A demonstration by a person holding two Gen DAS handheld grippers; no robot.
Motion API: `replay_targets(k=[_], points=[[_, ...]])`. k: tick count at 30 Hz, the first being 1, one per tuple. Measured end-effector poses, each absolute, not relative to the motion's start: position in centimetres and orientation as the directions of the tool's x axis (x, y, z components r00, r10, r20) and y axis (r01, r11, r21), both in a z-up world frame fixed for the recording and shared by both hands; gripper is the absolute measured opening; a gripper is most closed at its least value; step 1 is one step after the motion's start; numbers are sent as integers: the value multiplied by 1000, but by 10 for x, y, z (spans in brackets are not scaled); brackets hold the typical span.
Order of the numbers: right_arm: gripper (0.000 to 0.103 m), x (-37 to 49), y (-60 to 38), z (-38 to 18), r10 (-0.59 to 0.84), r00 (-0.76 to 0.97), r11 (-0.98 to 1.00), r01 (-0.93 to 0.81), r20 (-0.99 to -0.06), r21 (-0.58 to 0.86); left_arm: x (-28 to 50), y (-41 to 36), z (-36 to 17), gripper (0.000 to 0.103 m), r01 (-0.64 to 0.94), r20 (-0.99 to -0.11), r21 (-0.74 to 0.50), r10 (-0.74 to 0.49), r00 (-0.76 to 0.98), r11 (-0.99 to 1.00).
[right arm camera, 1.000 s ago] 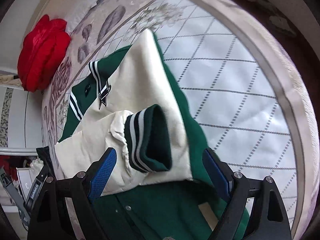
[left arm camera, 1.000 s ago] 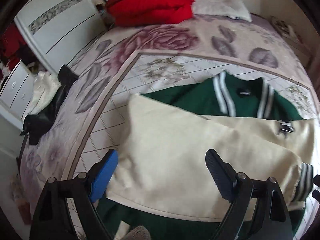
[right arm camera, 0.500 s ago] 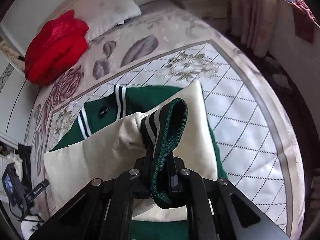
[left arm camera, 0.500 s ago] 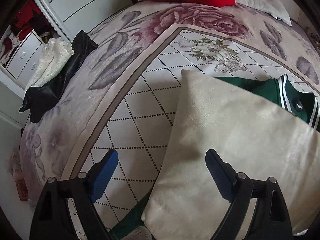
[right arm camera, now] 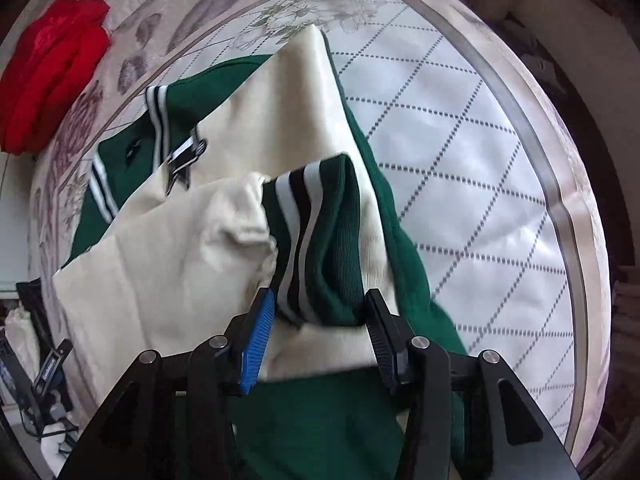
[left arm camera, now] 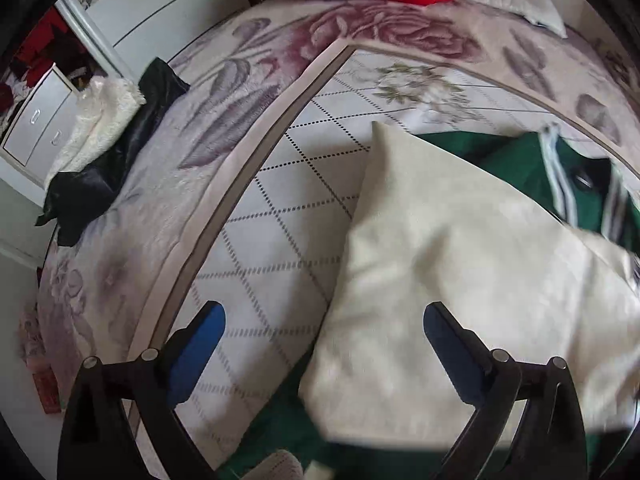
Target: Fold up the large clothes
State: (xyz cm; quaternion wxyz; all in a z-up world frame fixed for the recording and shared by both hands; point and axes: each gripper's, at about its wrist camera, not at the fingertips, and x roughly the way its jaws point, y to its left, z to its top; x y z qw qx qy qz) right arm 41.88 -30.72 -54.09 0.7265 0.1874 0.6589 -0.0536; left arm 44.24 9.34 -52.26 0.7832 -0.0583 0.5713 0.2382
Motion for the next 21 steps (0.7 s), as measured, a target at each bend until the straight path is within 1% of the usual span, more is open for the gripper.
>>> replay_targets(k=[2, 4, 6, 8, 10, 12, 14, 17, 18, 19, 20, 21], points=[[51, 377, -283, -537, 227, 49, 930, 285, -973, 231, 408, 70, -513, 102, -377, -931, 197, 294, 217, 905], [51, 331, -256, -543, 280, -57, 932, 257, -958, 257, 368, 46, -516, 102, -295, -953, 198, 254, 164, 935], [51, 282, -238, -560, 315, -140, 927, 257, -939, 273, 323, 20, -529, 102, -210, -972, 191, 214, 93, 959], [51, 241, -224, -580, 305, -213, 933, 261, -928, 246, 282, 0, -548, 102, -145, -979, 200, 204, 10, 969], [51, 210, -215, -597, 306, -246, 931, 280, -919, 235, 251, -11, -566, 102, -120, -980, 197, 192, -53, 973], [51, 190, -204, -612, 293, -266, 938, 264, -918, 223, 226, -16, -581, 102, -109, -976, 204, 194, -94, 973], [51, 177, -194, -626, 316, -273, 935, 253, -909, 249, 207, -19, -602, 102, -109, -969, 220, 205, -136, 969], [51, 172, -182, -631, 280, -233, 950, 205, -931, 234, 198, -16, -612, 103, -142, -976, 199, 183, -116, 970], [49, 170, -180, -630, 261, -215, 955, 200, -941, 219, 198, -16, -612, 103, -140, -977, 198, 184, -110, 970], [34, 167, -177, -627, 238, -195, 962, 185, -952, 203, 199, -17, -613, 103, -135, -977, 200, 186, -104, 971], [17, 162, -172, -624, 240, -175, 961, 181, -955, 208, 200, -18, -613, 103, -127, -977, 201, 190, -97, 971], [15, 160, -168, -620, 234, -162, 963, 176, -959, 205, 200, -17, -614, 103, -126, -977, 200, 189, -95, 972]])
